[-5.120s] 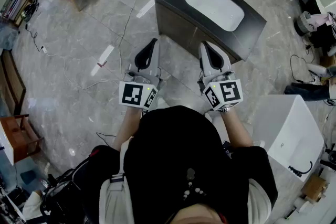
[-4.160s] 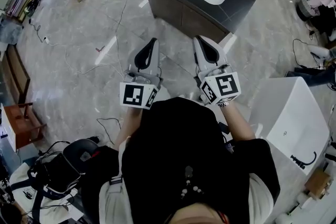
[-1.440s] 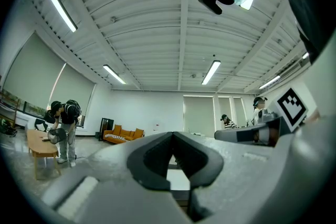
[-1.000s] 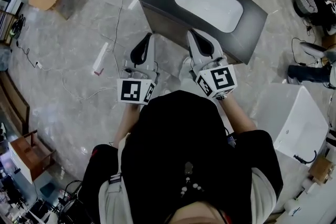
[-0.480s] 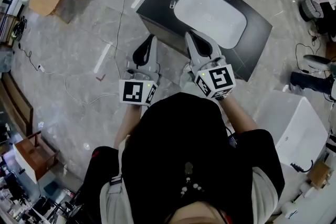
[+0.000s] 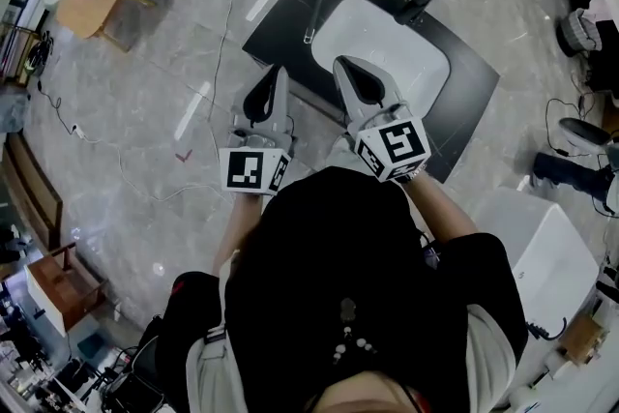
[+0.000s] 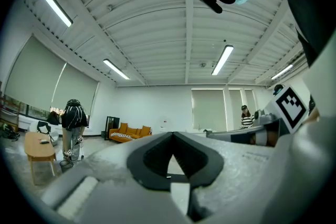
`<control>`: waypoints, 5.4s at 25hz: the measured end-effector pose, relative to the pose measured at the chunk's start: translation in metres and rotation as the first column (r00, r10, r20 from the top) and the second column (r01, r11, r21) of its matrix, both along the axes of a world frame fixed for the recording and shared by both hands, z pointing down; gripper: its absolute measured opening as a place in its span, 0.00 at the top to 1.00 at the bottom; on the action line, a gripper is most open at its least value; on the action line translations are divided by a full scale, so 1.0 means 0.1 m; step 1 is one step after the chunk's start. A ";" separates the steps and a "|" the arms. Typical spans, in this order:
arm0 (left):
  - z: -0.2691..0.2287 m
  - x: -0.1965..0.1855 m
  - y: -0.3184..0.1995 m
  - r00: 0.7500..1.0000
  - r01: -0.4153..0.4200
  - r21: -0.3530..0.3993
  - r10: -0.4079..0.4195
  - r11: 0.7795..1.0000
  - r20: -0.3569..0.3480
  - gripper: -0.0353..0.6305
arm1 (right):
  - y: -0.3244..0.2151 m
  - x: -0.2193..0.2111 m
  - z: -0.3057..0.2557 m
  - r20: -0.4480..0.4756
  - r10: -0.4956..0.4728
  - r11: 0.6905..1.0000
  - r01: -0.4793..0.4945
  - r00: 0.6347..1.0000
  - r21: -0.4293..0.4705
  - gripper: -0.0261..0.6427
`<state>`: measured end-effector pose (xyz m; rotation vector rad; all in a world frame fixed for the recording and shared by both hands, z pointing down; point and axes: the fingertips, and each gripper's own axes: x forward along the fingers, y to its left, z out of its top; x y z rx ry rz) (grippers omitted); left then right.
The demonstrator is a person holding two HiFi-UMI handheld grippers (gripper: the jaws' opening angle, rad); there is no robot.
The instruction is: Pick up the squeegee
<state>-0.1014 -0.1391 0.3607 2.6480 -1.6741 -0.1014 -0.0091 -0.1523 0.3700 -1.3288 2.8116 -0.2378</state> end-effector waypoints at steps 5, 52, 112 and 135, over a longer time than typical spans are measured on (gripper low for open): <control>0.00 0.15 -0.31 0.999 0.032 0.010 -0.032 0.999 0.000 0.94 | -0.33 0.12 0.01 0.001 -0.031 1.000 0.031 1.000 0.002 0.96; 1.91 0.52 -2.75 0.989 -0.123 -0.408 0.143 0.905 0.020 0.94 | -1.90 0.57 0.62 -0.151 0.304 0.921 -0.330 0.941 -0.206 0.96; 3.99 0.67 -3.39 0.950 0.104 -0.729 0.149 0.676 0.274 0.79 | -1.88 0.95 1.04 -0.214 0.534 0.765 -0.575 0.818 -0.290 0.96; 3.03 0.48 -2.88 0.977 0.107 -0.610 0.032 0.785 0.213 0.79 | -1.44 0.96 0.84 -0.140 0.434 0.860 -0.455 0.890 -0.231 0.96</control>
